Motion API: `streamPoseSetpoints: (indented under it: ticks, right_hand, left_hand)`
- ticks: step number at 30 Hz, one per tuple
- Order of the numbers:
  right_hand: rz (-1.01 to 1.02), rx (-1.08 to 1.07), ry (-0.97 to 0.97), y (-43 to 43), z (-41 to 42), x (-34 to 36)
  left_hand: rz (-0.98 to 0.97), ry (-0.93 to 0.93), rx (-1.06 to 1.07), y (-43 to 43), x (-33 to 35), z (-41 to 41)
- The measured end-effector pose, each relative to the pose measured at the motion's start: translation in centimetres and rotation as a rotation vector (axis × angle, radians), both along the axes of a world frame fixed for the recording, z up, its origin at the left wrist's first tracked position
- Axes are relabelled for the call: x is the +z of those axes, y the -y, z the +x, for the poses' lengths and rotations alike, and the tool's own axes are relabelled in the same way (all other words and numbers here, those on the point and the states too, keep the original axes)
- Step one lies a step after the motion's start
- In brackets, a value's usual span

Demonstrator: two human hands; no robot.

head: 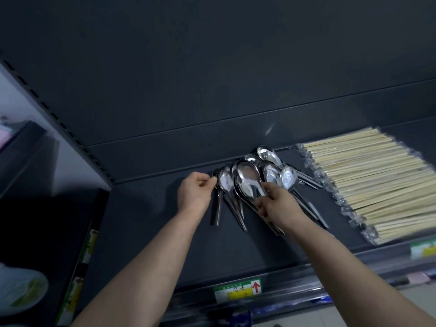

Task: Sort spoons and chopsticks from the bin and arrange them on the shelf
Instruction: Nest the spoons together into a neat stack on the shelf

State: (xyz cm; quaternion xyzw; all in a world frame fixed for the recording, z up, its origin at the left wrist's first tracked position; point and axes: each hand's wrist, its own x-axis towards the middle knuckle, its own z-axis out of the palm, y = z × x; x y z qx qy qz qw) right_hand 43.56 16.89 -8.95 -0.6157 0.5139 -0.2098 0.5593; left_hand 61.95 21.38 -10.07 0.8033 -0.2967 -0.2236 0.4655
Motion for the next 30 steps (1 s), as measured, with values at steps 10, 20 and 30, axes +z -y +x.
streamPoseSetpoints:
  ticks: [10,20,30]
  right_hand:
    - [0.114,0.011,0.125,0.2,-0.4,0.0]
    - [0.142,0.065,0.173,-0.3,1.0,-0.3]
    - [0.104,0.159,0.138,-1.8,5.3,0.2]
  left_hand:
    - [0.331,0.313,-0.031,3.3,0.4,0.2]
    - [0.285,0.199,0.090,-0.1,0.5,2.3]
    - [-0.030,-0.049,0.090,-3.7,2.0,3.6]
